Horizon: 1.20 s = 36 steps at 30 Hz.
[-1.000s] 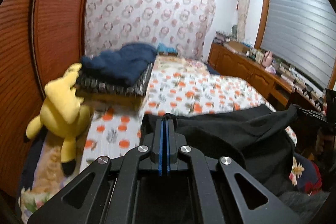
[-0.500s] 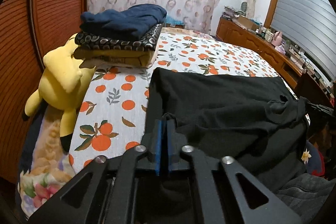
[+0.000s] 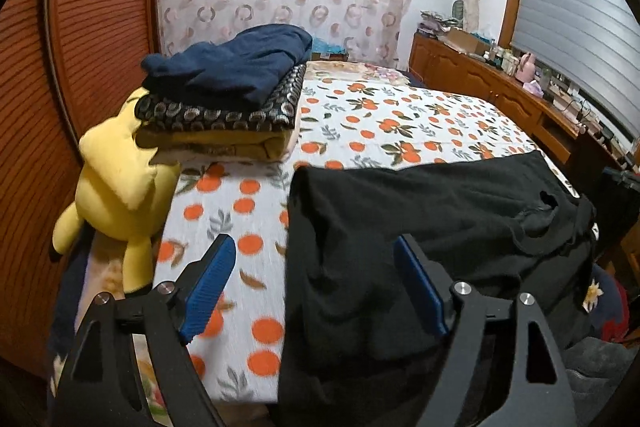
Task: Fold small clothes
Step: 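Lower the black T-shirt onto the bed and open both grippers, then grasp the black T-shirt's edge with both grippers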
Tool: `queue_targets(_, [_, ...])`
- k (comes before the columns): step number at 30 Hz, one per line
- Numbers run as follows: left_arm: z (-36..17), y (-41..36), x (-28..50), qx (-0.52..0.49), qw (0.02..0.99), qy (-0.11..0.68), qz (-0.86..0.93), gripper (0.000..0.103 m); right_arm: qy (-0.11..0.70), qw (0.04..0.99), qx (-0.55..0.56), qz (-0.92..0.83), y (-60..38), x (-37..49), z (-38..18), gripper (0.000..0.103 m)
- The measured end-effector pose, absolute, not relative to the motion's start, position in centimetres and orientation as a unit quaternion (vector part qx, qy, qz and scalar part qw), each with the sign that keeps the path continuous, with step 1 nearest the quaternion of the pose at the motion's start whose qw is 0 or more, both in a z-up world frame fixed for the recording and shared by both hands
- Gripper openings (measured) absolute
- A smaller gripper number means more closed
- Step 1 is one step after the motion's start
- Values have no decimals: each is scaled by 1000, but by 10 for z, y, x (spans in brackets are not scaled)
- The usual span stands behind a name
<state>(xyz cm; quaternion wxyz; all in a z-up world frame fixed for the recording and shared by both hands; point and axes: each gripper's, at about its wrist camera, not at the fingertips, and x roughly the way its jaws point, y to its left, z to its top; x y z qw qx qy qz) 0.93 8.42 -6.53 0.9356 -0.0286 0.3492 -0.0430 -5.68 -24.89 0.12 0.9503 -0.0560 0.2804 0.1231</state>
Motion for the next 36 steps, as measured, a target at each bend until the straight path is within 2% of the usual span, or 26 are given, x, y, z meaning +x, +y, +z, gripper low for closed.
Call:
queue_targets(1, [-64,84,15,-25,936,349,-41,82,276,952,-56,120,-252,-54,4,33])
queue_targets(3, [-63,84,26,-23,936,350,-39,82,266,956,-57,113,-256,-46,10,44])
queue_targets(7, [-62,84,52,-20,934,354,-43,82,278,952,-48,120,-257,-14,1,52])
queue_targets(12, [-69,87,86,-14,928,371,-32,82,331,932,-40,143,-250,43,-29,52])
queue_targets(24, [-101,97,123,-12,903,427,-48,82,377,917,-45,123,-245,93,-45,52])
queue_targets(26, [-105,96,123,-15,901,431,-58,76,375,917,-41,128,-245,93,-44,52])
queue_targets(27, [-106,95,124,-15,899,433,-62,69,374,918,-38,127,-245,92,-44,52])
queue_targets(31, [-109,91,123,-21,895,438,-82,52,373,918,-38,128,-248,96,-47,52])
queue_targets(33, [-110,90,122,-17,895,437,-82,52,374,918,-39,128,-250,98,-47,52])
queue_targets(36, [-111,90,122,-16,895,438,-81,51,373,919,-40,118,-252,102,-48,62])
